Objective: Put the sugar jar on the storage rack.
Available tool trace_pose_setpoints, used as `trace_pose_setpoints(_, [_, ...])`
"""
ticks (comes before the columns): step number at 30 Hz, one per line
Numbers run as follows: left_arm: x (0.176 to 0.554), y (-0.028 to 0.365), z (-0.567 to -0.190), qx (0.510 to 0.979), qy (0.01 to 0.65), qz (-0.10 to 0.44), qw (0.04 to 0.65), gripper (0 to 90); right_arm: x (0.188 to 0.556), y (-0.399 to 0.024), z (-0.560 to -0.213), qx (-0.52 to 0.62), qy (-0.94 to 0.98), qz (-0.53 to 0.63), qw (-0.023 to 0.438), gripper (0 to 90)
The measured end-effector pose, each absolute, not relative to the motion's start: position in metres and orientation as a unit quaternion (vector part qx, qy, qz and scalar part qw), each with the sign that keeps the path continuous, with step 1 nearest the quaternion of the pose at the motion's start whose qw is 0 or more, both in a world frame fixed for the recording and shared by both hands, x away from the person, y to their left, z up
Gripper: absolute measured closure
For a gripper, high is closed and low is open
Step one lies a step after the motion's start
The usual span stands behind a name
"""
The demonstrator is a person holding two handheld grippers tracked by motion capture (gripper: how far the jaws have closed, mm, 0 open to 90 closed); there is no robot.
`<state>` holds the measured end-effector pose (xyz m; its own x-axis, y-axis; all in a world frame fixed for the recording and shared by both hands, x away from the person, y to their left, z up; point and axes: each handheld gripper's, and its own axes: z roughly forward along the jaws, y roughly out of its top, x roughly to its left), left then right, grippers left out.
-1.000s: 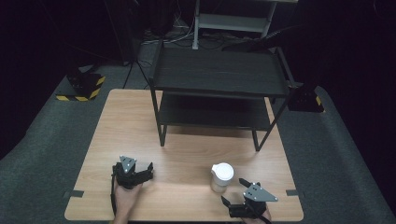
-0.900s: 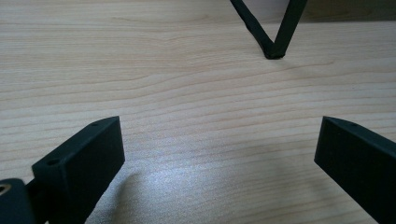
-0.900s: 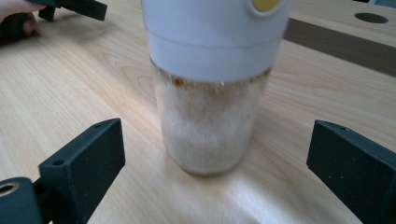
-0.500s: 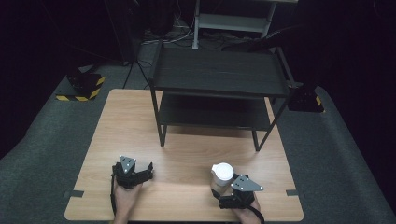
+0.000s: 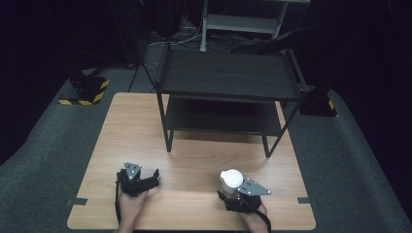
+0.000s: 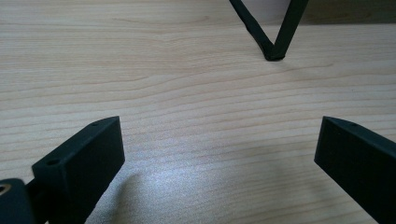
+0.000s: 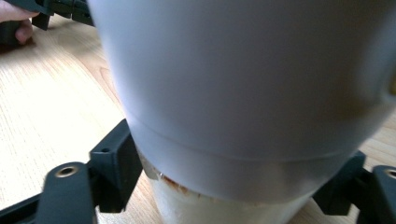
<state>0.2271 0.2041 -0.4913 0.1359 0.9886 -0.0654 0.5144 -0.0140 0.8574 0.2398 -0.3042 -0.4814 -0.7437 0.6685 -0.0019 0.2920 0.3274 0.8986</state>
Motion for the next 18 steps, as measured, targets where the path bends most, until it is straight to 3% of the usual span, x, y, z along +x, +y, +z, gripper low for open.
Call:
trace_pose_setpoints(4, [0.2269,0.2047,-0.4914,0.644,0.583,0.303,0.392,1.8,0.2381,-0.3039,-0.4821,0.304,0.791,0.494,0.196,29.6])
trace_pose_setpoints(18, [0.2268,0.2049,-0.4914,0.643,0.583,0.303,0.393,1.8,0.2397,-0.3073,-0.4846,0.299,0.788,0.502,0.193,30.0])
